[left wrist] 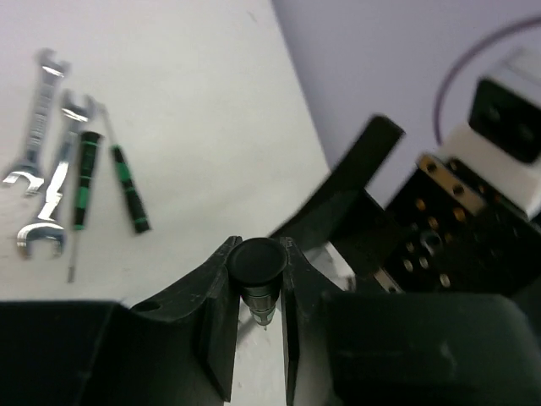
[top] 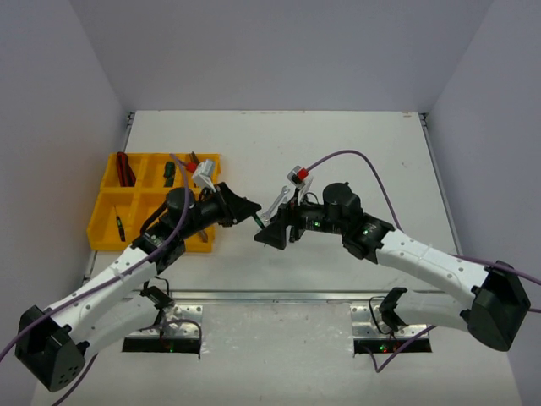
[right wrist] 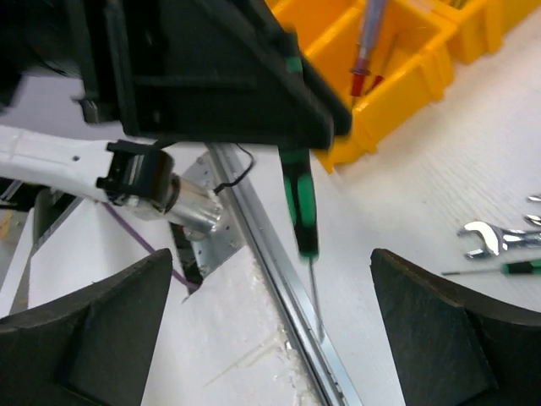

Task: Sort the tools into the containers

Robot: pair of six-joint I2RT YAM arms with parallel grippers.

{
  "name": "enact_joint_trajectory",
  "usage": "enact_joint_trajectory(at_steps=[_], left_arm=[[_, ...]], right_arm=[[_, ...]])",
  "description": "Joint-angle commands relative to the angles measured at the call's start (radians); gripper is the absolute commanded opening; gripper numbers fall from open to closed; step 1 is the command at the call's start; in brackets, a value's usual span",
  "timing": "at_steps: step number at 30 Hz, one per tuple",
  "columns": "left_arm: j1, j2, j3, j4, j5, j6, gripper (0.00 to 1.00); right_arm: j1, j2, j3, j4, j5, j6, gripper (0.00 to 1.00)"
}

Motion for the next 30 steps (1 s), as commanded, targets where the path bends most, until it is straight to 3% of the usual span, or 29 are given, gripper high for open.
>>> enact_joint_trajectory(at_steps=[1, 2, 3, 4, 6, 7, 8, 11, 14, 21, 30], left_arm=[[0.014, 0.099, 0.274, -0.508, -0.643, 0.161, 0.0], [0.032, 0.104, 0.303, -0.521, -0.756, 0.164, 0.0], [0.085, 0.147, 0.336, -0.639, -0.919, 0.173, 0.0], [0.129, 0.182, 0.386, -0.712, -0.97, 0.204, 0.0], [0.249, 0.207, 0.42, -0.729, -1.008, 0.266, 0.0], [0.399, 0.222, 0.427, -0.689, -1.042, 0.347, 0.0], [0.462, 0.227, 0.413, -0.649, -1.042, 0.421, 0.0], [0.674, 0.259, 0.393, -0.527, -0.896, 0.494, 0.0], [0.721, 0.284, 0.386, -0.45, -0.936, 0.578, 0.0], [0.722, 0.334, 0.378, -0.354, -1.278, 0.724, 0.0], [0.751, 0.514, 0.384, -0.316, -1.327, 0.72, 0.0]], right_arm=[[0.001, -0.064, 0.063, -0.167, 0.243, -0.042, 0.99], [0.002, -0.084, 0.062, -0.209, 0.253, -0.044, 0.99], [0.001, -0.128, 0.056, -0.28, 0.347, -0.044, 0.99], [0.0, -0.155, 0.037, -0.305, 0.425, -0.049, 0.99], [0.0, -0.211, 0.01, -0.341, 0.463, -0.057, 0.99], [0.0, -0.26, -0.012, -0.36, 0.498, -0.067, 0.99], [0.0, -0.306, -0.033, -0.364, 0.504, -0.075, 0.99], [-0.002, -0.373, -0.062, -0.378, 0.498, -0.091, 0.99], [-0.002, -0.406, -0.077, -0.394, 0.484, -0.106, 0.99], [-0.002, -0.432, -0.115, -0.395, 0.414, -0.108, 0.99], [-0.002, -0.433, -0.142, -0.38, 0.376, -0.13, 0.99]])
